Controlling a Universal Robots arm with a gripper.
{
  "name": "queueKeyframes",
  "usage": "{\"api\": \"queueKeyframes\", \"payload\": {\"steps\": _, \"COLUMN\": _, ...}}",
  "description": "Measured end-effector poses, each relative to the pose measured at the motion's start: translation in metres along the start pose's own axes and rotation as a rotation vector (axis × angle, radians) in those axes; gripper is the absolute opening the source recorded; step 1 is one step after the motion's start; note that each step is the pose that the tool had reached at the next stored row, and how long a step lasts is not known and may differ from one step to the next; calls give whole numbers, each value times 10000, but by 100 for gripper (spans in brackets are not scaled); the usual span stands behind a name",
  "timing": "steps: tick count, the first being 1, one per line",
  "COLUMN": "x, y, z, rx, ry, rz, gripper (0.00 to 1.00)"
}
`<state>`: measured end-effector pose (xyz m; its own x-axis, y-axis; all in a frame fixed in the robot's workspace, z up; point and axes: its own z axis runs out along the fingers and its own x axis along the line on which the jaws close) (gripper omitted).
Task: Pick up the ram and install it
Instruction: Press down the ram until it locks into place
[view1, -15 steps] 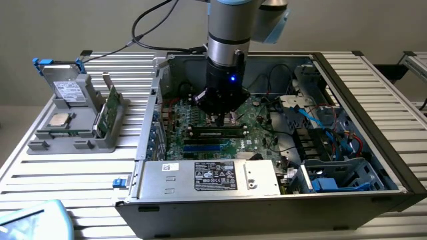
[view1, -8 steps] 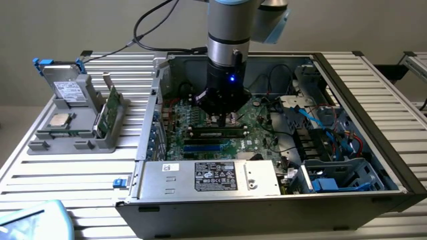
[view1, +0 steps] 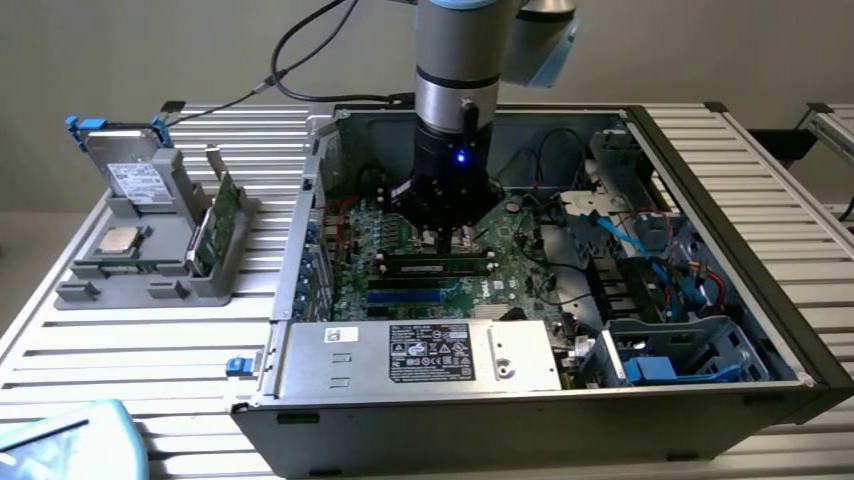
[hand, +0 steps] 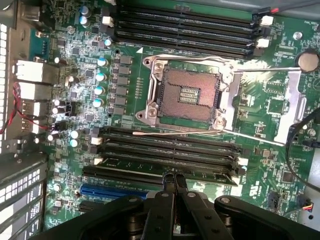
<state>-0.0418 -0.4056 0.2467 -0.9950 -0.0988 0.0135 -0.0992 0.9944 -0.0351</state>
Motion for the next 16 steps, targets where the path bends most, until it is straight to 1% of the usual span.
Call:
{"api": "queueKeyframes", "payload": {"steps": 7, "x": 0, "y": 0, "z": 0, "rx": 36, "ry": -1, "rz": 900, "gripper": 11}}
{"api": "queueKeyframes", "payload": {"steps": 9, "x": 3, "y": 0, "z": 0, "rx": 40, "ry": 2, "rz": 1089, "gripper": 11}}
{"api": "queueKeyframes", "payload": {"steps": 16, "x": 3, "y": 0, "z": 0, "rx": 40, "ry": 3, "rz": 1088, "gripper": 11}}
